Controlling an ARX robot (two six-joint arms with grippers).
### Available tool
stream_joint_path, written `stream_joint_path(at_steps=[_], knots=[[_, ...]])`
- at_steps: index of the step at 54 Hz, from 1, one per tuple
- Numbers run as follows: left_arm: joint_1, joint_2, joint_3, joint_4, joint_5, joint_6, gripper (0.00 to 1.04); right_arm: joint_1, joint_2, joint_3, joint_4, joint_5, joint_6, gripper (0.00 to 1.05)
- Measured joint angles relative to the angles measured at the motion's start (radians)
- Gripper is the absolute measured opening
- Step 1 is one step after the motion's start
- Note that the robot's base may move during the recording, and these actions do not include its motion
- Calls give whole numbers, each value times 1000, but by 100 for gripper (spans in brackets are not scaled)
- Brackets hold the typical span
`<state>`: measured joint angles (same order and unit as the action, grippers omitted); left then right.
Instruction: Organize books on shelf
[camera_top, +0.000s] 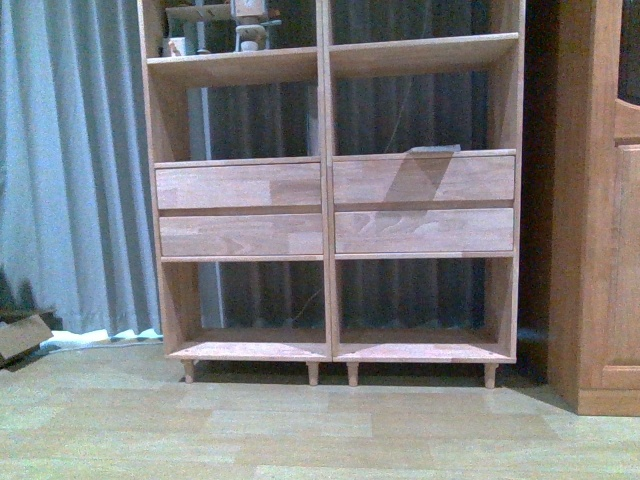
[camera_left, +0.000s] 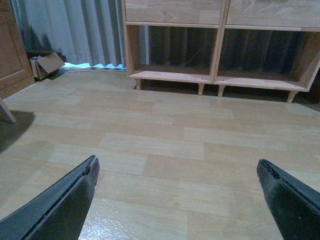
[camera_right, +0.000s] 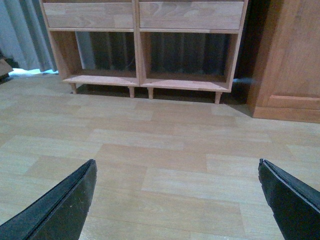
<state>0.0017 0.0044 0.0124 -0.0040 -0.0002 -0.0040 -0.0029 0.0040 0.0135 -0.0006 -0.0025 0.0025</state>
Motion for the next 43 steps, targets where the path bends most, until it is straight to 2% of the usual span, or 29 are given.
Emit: stream_joint_path(at_steps=[43], knots=[[0, 0, 0, 0, 0, 0, 97, 0, 0, 0, 0, 0, 0, 98]])
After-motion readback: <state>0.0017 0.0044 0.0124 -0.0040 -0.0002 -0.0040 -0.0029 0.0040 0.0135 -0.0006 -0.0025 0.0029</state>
